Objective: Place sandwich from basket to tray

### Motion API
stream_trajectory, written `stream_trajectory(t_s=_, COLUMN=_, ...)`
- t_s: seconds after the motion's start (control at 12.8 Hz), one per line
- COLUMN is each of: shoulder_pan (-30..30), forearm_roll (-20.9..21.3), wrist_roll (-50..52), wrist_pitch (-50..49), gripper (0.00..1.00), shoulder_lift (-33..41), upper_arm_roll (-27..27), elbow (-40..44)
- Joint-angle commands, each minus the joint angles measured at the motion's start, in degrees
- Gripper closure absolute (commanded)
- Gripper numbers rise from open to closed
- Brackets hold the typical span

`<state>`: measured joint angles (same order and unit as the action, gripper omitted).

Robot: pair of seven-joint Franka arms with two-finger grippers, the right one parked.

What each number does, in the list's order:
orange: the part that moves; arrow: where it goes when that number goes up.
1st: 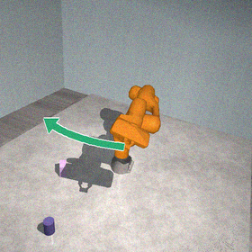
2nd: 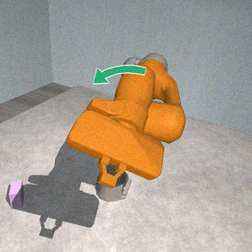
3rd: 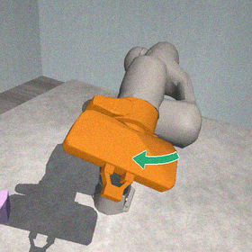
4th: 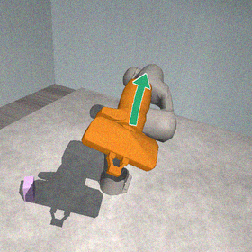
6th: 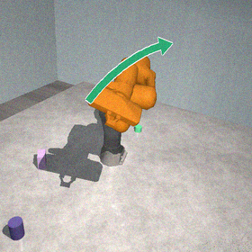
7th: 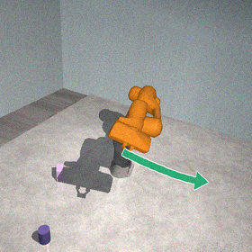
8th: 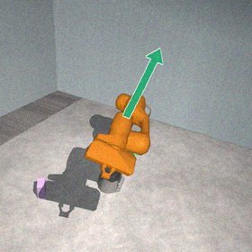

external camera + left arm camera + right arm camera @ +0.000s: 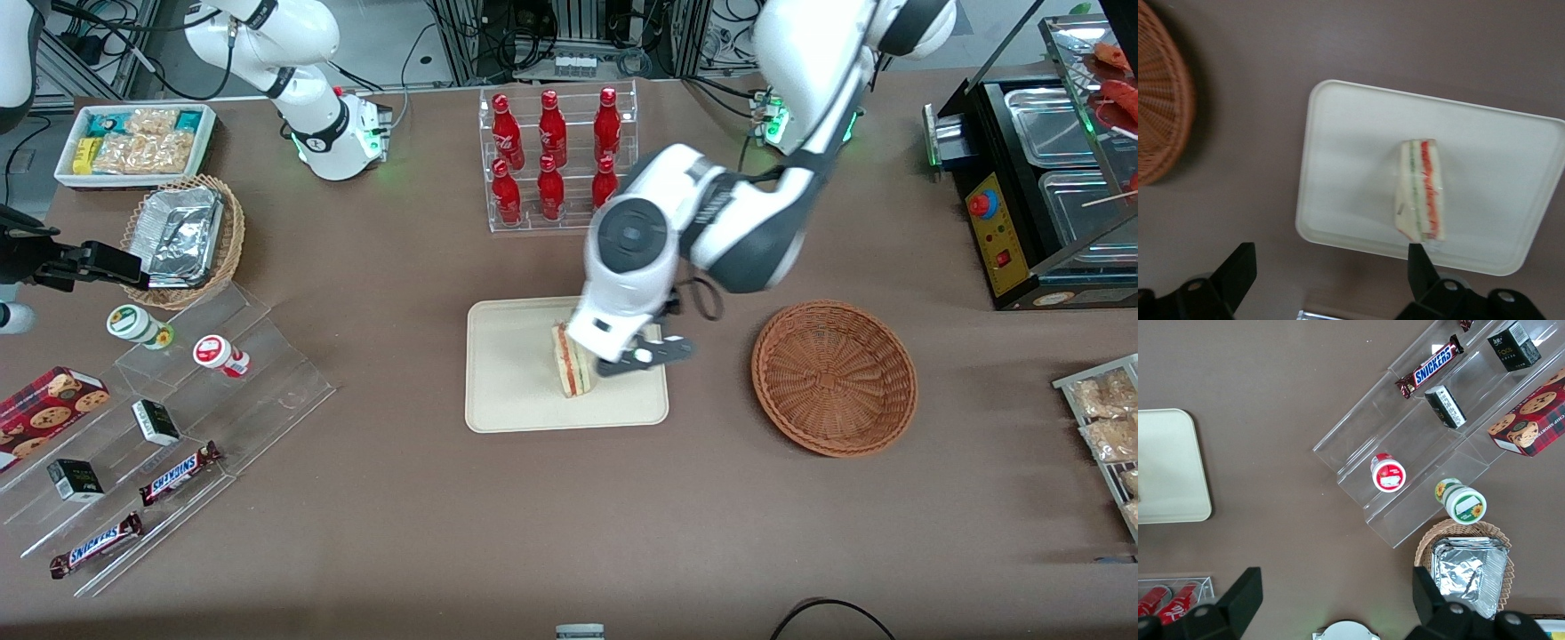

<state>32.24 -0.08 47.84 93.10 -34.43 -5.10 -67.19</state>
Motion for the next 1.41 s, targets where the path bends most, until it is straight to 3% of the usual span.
stream_trajectory(t_s=0.0, shoulder_pan=-4.54, forearm_roll=0.17, wrist_roll=-9.05, wrist_pitch=-0.47, gripper=0.0, shoulder_lift=6.29, upper_arm_roll=0.0, elbow=-7.76)
stream_trajectory(t_s=0.62, shoulder_pan=-19.39, forearm_roll=-0.28, wrist_roll=-33.14, wrist_pitch=-0.55, gripper=0.0, shoulder_lift=21.23, upper_arm_roll=0.0, elbow=-23.5)
stream_trajectory(t_s=1.33, shoulder_pan=-31.7, forearm_roll=0.43, wrist_roll=-49.68, wrist_pitch=-4.07, gripper=0.0, shoulder_lift=33.45, upper_arm_roll=-0.35, elbow=-29.76)
